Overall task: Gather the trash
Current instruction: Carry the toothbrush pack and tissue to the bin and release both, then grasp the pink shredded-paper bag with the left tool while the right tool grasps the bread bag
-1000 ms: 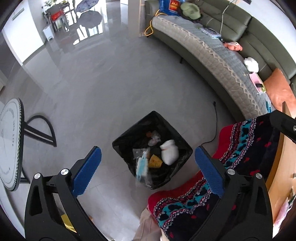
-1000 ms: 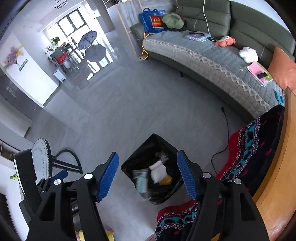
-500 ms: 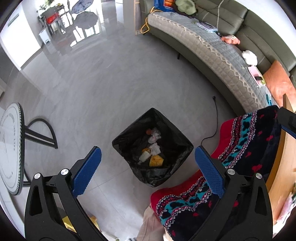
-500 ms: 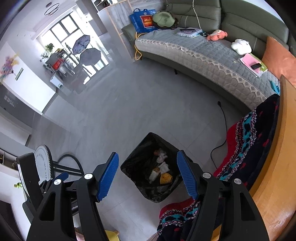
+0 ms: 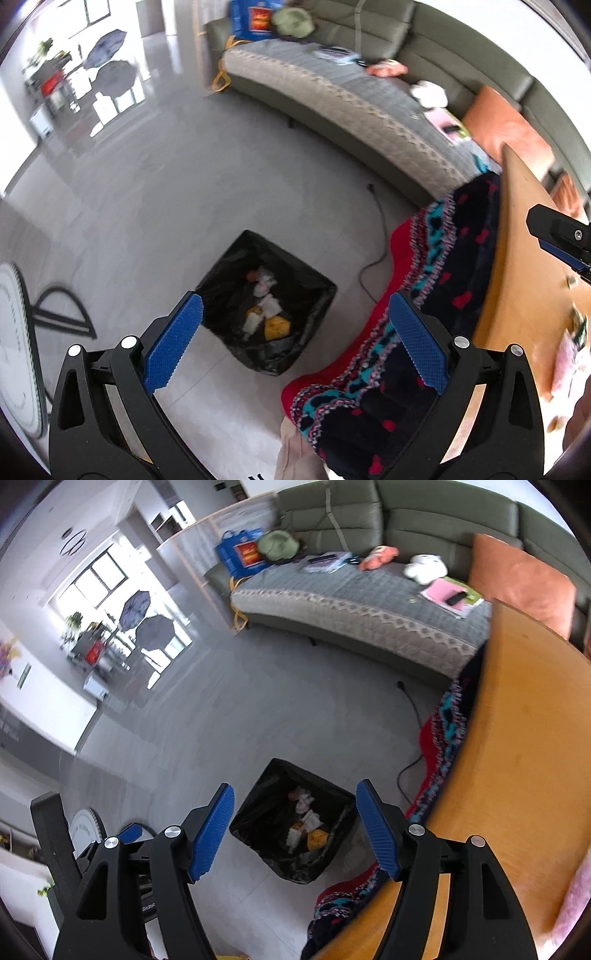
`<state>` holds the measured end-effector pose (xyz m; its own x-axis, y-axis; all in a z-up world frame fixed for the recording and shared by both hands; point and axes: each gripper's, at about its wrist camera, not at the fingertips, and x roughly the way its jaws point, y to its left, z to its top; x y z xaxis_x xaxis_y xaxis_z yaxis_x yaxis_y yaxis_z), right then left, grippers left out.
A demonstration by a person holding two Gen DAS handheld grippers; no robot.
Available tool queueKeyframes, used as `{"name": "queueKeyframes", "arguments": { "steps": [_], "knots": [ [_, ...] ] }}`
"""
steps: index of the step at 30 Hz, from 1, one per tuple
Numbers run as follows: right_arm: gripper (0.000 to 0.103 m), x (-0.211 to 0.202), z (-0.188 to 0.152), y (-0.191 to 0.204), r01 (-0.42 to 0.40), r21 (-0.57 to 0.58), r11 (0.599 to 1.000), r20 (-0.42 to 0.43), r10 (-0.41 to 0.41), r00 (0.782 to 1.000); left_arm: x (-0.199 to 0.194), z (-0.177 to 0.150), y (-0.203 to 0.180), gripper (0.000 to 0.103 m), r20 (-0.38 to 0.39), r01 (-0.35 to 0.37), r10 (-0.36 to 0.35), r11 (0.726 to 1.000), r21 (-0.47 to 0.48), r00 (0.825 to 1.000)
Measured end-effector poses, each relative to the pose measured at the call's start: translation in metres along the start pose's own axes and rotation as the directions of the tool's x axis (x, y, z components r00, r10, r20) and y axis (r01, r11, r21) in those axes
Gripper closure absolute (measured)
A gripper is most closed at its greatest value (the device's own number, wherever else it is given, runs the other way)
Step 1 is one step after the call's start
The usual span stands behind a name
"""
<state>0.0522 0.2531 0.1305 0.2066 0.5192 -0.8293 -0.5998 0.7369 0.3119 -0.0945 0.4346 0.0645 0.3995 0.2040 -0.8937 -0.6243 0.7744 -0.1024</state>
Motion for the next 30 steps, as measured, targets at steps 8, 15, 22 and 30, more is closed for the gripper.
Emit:
{"name": "queueKeyframes", "arguments": {
  "steps": [8,15,22,30],
  "knots": [
    [0.032,-0.051,-0.018,-0.059,0.037,0.095,0.995,0.070,-0.044,0.997,-0.015,-0.008,-0.075,0.005,0.007,0.079,-0.080,0.990,0.120,0.997],
    [0.027,-0.102,-0.045,-0.129,0.081,0.215,0.973,0.130,-0.111,0.985,-0.024,-0.030,-0.151,0.005,-0.025,0.155,-0.154,0.954,0.255,0.988],
    [0.024,-0.147,-0.082,-0.208,0.159,0.365,0.917,0.151,-0.227,0.962,-0.028,-0.054,-0.225,0.005,-0.062,0.214,-0.206,0.902,0.374,0.977],
    [0.019,-0.189,-0.139,-0.289,0.282,0.601,0.748,0.087,-0.413,0.907,-0.028,-0.075,-0.303,0.005,-0.121,0.296,-0.272,0.818,0.493,0.955]
  ]
}}
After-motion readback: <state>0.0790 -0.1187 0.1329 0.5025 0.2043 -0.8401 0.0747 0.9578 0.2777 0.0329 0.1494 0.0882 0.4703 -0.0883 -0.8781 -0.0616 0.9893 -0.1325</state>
